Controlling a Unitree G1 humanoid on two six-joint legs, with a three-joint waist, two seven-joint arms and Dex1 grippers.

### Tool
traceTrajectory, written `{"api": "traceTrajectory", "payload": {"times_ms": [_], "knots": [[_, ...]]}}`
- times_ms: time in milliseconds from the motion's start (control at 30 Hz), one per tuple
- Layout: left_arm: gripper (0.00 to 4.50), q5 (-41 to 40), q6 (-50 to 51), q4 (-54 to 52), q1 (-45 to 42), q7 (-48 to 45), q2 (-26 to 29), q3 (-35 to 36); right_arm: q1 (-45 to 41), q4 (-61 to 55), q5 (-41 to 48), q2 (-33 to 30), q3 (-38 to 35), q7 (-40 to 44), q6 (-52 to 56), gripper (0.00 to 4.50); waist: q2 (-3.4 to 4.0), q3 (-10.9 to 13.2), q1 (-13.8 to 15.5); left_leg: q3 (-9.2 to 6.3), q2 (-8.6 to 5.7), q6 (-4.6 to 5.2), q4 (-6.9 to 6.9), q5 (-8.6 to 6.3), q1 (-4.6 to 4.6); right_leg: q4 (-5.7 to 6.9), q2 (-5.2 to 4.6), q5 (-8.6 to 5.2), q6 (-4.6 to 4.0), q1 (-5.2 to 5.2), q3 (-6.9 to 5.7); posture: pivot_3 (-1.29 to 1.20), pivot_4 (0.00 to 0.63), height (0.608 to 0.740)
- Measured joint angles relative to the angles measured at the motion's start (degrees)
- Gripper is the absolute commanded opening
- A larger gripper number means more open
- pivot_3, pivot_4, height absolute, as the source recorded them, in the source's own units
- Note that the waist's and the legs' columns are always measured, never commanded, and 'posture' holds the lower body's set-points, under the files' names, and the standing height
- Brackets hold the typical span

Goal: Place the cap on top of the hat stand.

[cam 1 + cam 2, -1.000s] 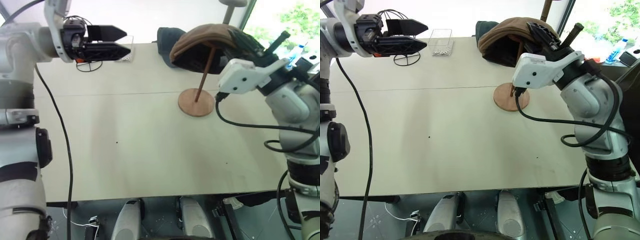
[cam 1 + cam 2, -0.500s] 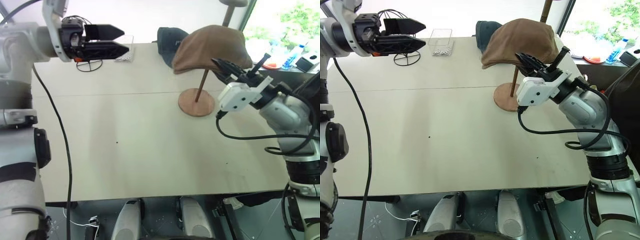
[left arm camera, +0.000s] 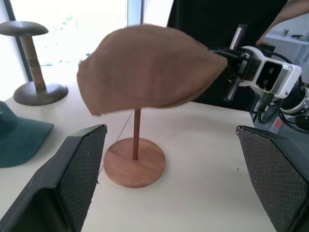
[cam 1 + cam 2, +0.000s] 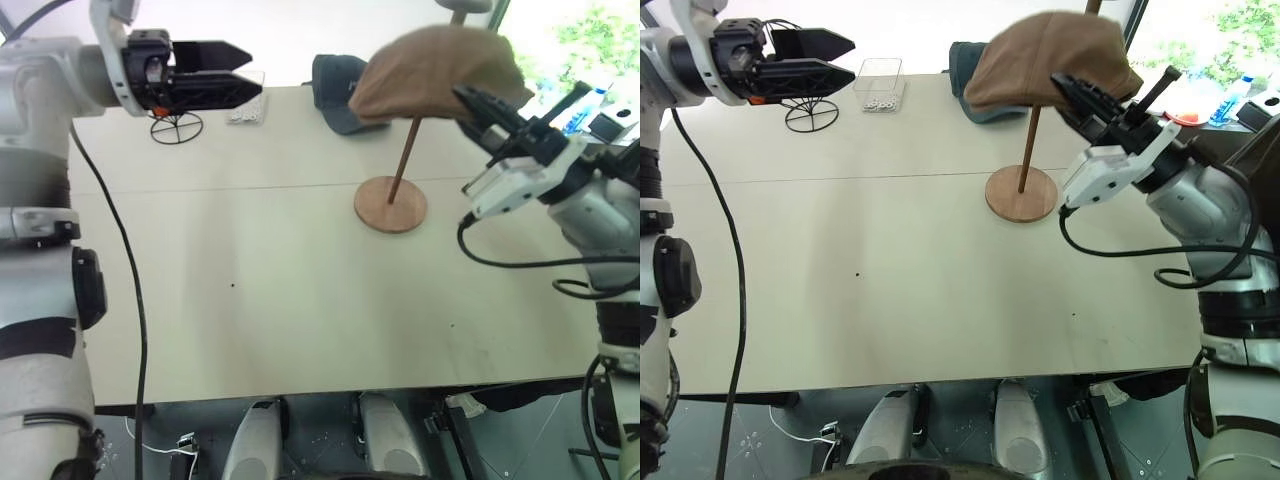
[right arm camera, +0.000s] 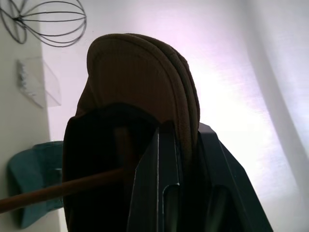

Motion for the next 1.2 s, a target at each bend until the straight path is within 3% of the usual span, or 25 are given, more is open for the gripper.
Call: {"api": "traceTrajectory", "payload": {"times_ms": [200, 567, 767, 933, 1200], "knots": [[4.5, 0.9, -0.8, 1.6, -0.5, -0.5, -0.1, 0.0, -1.7, 9.7, 2.8, 2.1, 0.7, -1.1, -4.6, 0.05, 0.01, 0.0, 0.0, 0.0, 0.0, 0.0, -0.01, 0.0, -0.01, -0.02, 0.0, 0.0, 0.01, 0.0, 0.0, 0.0, 0.15, 0.74], [4.5, 2.4, -1.1, 2.3, -0.8, -1.4, 0.2, 0.0, 3.2, 10.0, 5.4, 6.0, 4.0, 0.1, -7.8, 0.05, 0.01, 0.0, -0.1, 0.0, 0.0, 0.0, 0.02, 0.0, 0.0, 0.02, 0.0, 0.01, 0.01, 0.01, 0.0, 0.0, 0.15, 0.74], [4.5, 2.4, -1.1, 2.3, -1.2, -1.4, 0.1, 0.0, 4.6, 8.7, 4.1, 4.5, 3.8, 1.1, -3.3, 2.49, 0.01, 0.0, 0.0, -0.01, 0.0, 0.0, 0.01, 0.0, 0.0, 0.02, 0.01, 0.01, 0.01, 0.01, 0.0, 0.0, 0.15, 0.74], [4.5, 2.5, -1.1, 2.1, -1.1, -1.3, 0.3, 0.0, 13.6, -2.8, 6.8, 0.1, 2.4, 6.2, 4.8, 2.49, 0.01, 0.0, 0.3, -0.01, 0.0, 0.0, 0.02, 0.0, -0.02, 0.02, 0.01, -0.01, 0.03, 0.01, 0.0, 0.0, 0.15, 0.74], [4.5, 2.9, -2.7, 2.7, 0.2, -1.5, 1.1, 0.0, 30.1, -25.3, 31.5, -14.5, -7.2, 27.1, 29.8, 2.49, -0.01, 0.0, 0.2, -0.01, 0.01, 0.01, 0.11, 0.0, 0.07, 0.02, 0.0, 0.0, 0.01, 0.16, 0.0, 0.0, 0.15, 0.74]]}}
